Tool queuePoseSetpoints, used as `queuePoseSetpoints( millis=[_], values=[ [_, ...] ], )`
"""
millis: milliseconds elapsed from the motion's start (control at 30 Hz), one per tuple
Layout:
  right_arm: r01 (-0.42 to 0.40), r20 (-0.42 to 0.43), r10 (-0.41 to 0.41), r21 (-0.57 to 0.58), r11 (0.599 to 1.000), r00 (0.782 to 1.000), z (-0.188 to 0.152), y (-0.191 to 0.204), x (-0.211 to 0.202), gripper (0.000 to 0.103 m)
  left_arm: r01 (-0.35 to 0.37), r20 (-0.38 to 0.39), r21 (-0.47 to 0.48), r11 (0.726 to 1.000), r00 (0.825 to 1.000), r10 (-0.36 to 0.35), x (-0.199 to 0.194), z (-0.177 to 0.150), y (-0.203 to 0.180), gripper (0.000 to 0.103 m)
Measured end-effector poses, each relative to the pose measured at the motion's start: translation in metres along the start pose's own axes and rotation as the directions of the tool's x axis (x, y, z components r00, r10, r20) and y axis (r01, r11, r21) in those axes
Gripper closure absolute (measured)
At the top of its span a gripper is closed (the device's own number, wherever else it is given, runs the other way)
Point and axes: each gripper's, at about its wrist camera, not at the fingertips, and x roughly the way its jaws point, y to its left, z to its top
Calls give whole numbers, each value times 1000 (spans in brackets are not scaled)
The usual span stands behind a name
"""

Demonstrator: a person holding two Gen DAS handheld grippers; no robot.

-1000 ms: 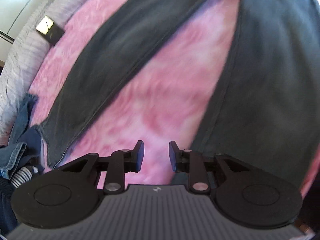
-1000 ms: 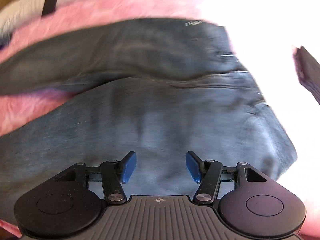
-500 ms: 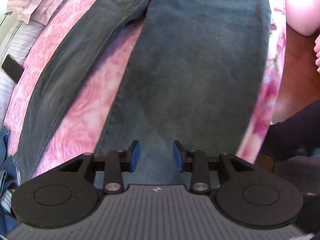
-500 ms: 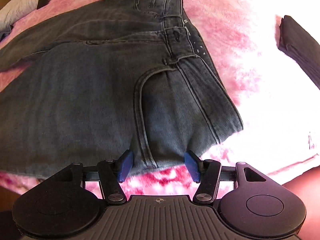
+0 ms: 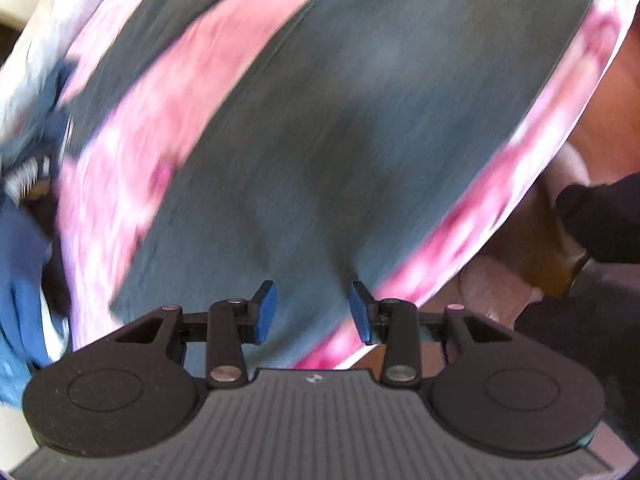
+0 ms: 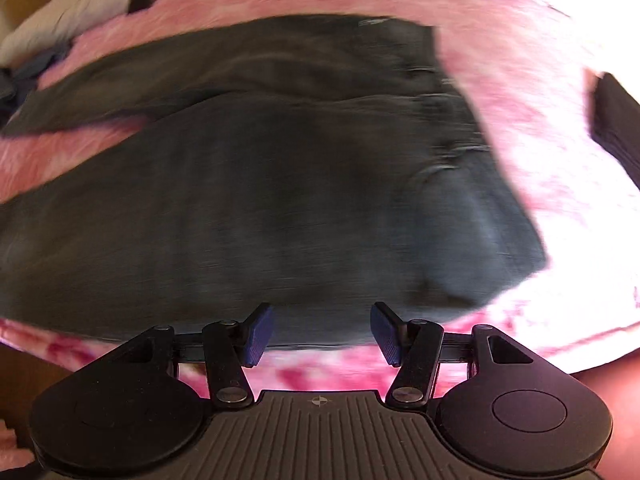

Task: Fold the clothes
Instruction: 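Open both grippers and move them above the flat jeans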

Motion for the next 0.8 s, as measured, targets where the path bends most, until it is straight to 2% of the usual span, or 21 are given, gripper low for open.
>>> queuePoseSetpoints(
  millis=[100, 200, 367, 433, 500, 567, 700, 800],
  values=[
    [-7, -12, 6, -40, 999, 1000, 1, 41, -3, 46, -5, -15, -21, 1000, 1000, 5, 7, -34, 21, 61],
    [8, -9, -9, -66, 998, 1000, -2, 76, -17, 46, -10, -18, -42, 999, 1000, 9, 6, -64, 38, 63],
    [64, 26, -62, -55, 996, 998, -4, 119, -60, 46, 12, 41, -125, 992, 999, -7, -25, -73, 58, 63],
    [98, 21, -97, -64, 993, 995, -4, 132, -78, 45, 34, 70, -149, 988, 997, -23, -39, -68, 61, 63],
    [132, 20, -131, -70, 989, 991, 0, 139, -93, 31, 61, 103, -169, 984, 994, -44, -53, -59, 62, 61],
    [166, 21, -165, -73, 983, 986, 7, 141, -105, 26, 88, 135, -189, 978, 989, -63, -68, -50, 63, 56],
    [195, 7, -195, -29, 980, 981, 12, 146, -124, 25, 144, 201, -224, 964, 975, -99, -96, -32, 65, 40],
    [201, 2, -201, -2, 980, 980, 16, 153, -132, 25, 158, 242, -212, 964, 965, -105, -109, -15, 62, 33]
  ],
)
